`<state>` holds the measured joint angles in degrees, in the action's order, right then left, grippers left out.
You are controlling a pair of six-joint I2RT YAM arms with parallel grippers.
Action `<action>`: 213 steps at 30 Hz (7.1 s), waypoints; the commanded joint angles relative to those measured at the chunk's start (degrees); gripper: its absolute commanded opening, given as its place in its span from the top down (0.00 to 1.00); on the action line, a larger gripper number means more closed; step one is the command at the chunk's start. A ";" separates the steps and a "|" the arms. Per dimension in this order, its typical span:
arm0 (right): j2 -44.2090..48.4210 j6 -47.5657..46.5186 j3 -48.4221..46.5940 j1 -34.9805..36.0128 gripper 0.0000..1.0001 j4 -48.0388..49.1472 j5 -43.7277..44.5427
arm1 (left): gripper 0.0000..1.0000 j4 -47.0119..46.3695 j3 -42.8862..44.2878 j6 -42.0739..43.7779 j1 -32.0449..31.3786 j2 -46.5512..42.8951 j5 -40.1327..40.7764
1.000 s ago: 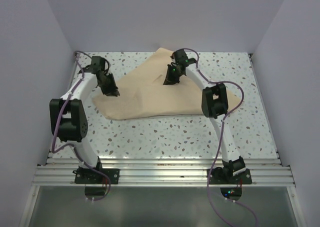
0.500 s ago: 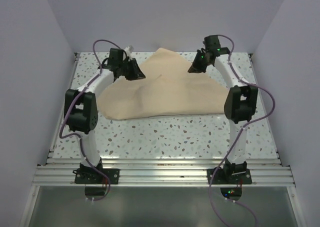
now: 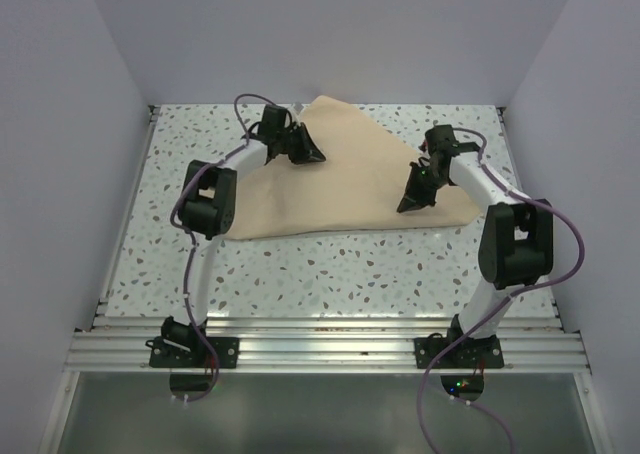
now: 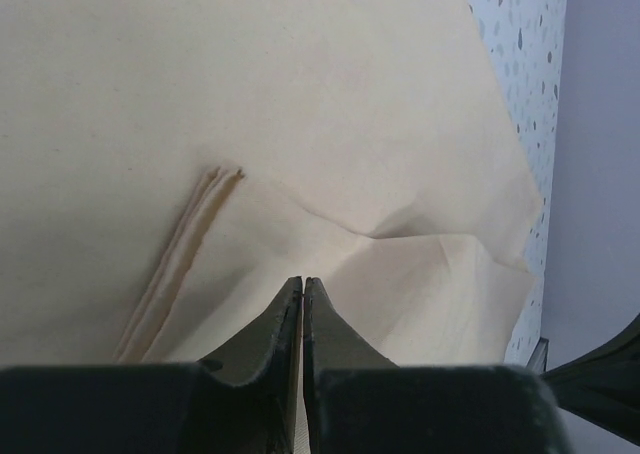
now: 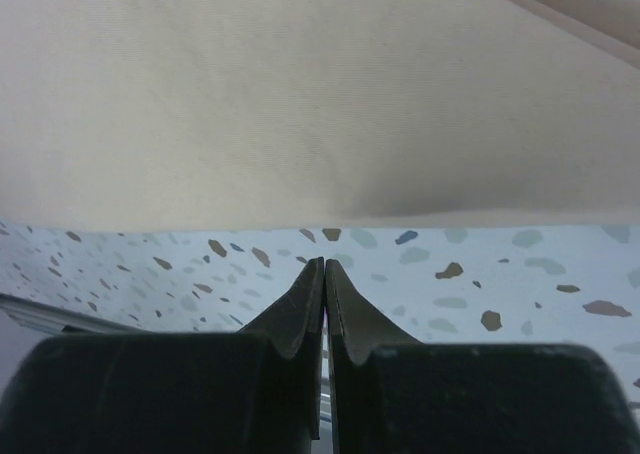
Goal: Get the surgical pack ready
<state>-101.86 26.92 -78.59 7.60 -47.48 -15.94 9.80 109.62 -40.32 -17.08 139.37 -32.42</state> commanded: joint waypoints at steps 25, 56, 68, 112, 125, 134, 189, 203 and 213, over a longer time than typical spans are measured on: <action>-4.05 -3.80 8.54 -6.28 0.99 8.55 -8.40 | 1.00 16.47 10.87 0.24 -1.82 10.22 2.80; 0.17 -6.35 1.68 -18.57 0.98 2.13 -6.82 | 1.00 17.35 9.03 -0.03 -0.59 8.46 3.86; -6.93 -7.67 13.73 -22.71 1.00 8.11 0.65 | 0.95 17.36 9.03 1.29 -0.50 7.76 2.19; -30.05 2.88 -44.01 34.50 1.00 4.42 9.53 | 0.03 28.24 -27.81 15.97 34.74 -33.03 25.12; -35.77 5.25 -50.09 35.82 1.00 4.51 9.79 | 0.28 24.83 -29.38 15.53 36.86 -26.00 19.42; -35.51 4.90 -48.59 35.91 1.00 4.86 10.15 | 0.39 22.98 -30.43 13.77 36.86 -23.10 16.08; -32.87 -2.83 -51.75 31.27 1.00 9.07 20.08 | 1.00 24.21 -30.17 13.25 34.13 -31.97 9.66; -44.74 -5.91 -62.84 26.95 1.00 10.13 21.39 | 1.00 24.30 -29.73 12.81 33.87 -32.84 8.87; -53.61 -2.84 -66.08 21.50 1.00 1.97 26.83 | 1.00 25.09 -30.35 12.54 33.96 -35.74 8.70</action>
<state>-152.73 23.29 -142.30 32.38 -39.99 5.82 34.50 79.20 -26.74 17.15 107.59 -22.35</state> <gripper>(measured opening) 0.007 0.013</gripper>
